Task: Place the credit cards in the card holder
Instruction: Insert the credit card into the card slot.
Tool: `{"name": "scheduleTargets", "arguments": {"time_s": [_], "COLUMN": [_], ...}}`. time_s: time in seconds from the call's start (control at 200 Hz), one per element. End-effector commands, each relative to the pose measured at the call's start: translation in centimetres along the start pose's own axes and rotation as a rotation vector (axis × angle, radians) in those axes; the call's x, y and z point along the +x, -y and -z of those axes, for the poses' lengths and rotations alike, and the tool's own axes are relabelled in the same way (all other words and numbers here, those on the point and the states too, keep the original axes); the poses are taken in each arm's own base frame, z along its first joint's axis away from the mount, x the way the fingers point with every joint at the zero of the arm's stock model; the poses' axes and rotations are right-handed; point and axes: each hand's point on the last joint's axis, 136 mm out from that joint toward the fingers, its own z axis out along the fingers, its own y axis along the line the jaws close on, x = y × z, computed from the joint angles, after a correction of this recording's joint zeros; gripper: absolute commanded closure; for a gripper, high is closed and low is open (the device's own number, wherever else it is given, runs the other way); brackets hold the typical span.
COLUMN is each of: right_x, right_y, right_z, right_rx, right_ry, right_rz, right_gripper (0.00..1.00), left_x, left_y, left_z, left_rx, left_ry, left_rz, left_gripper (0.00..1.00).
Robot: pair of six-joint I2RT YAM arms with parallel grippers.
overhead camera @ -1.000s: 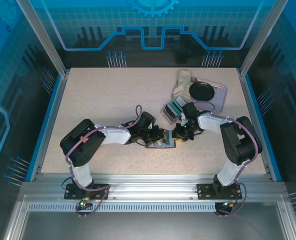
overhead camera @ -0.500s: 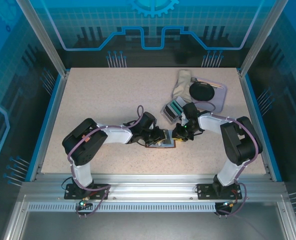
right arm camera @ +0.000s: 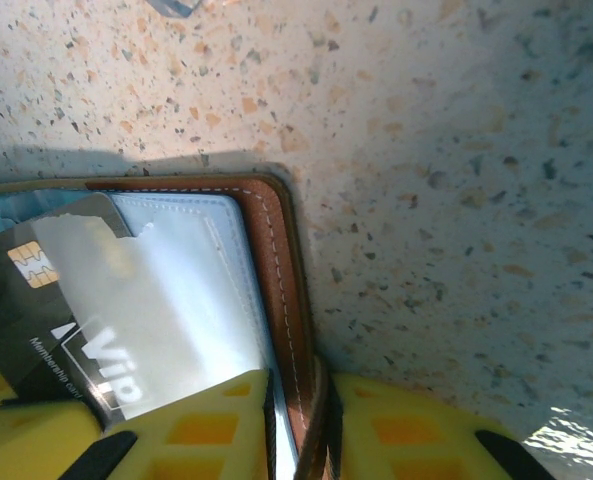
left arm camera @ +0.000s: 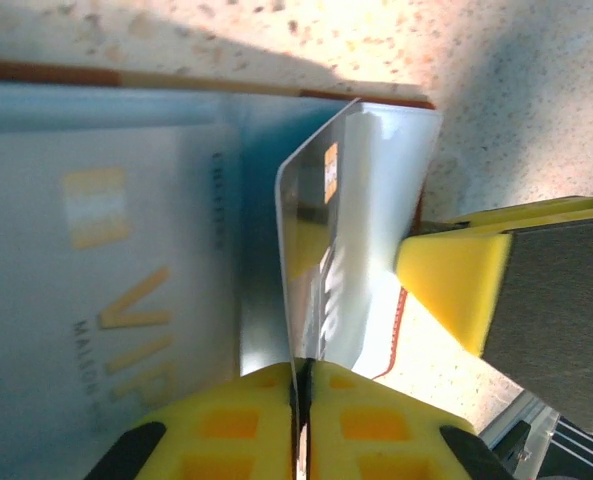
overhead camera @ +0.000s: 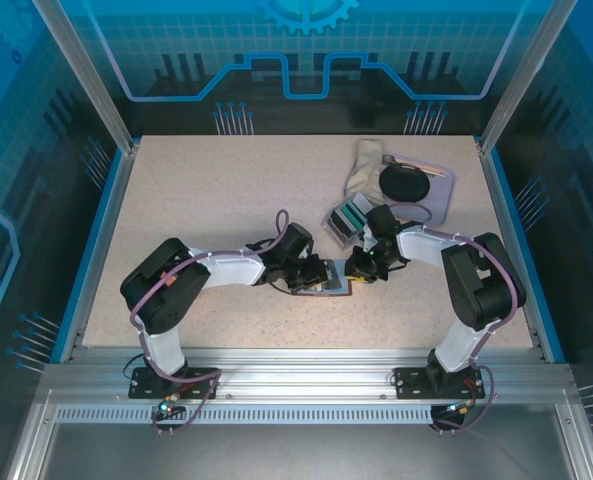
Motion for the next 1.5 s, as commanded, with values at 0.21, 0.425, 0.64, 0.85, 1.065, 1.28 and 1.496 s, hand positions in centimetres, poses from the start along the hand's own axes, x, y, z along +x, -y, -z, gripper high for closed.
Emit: {"name": "scheduleTargets", "arguments": {"time_s": [0.21,0.425,0.64,0.85,1.065,1.28,1.496], "right_x": [1.8,1.7,1.7,0.9,0.8,0.9,0.9], "right_y": [2.1,2.2,2.1,1.5,1.2,1.5,1.7], "right_z": [-2.2,-2.2,-2.4,-2.0,-1.8,-1.6,-1.5], "right_rx": [0.059,0.065,0.053,0.048,0.034,0.049,0.059], "right_ry": [-0.077,-0.072,-0.08,-0.059,-0.052,-0.047,-0.043], "right_rz": [-0.015,-0.011,-0.014,0.0,-0.006,-0.005,-0.001], "right_gripper": [0.79,0.79,0.79,0.79,0.79,0.79,0.79], "left_x": [0.4,0.7,0.6,1.2,1.2,1.7,2.2], "left_y": [0.5,0.0,1.2,1.1,1.2,1.1,-0.1], "left_z": [0.6,1.1,0.0,-0.7,-1.4,-1.4,-0.3], "left_rx": [0.004,0.046,0.128,0.131,0.129,0.108,0.077], "left_ry": [-0.076,-0.13,-0.152,-0.196,-0.194,-0.207,-0.223], "left_rz": [-0.066,-0.07,-0.06,-0.061,-0.036,-0.056,-0.064], "left_gripper": [0.96,0.95,0.94,0.94,0.92,0.93,0.97]}}
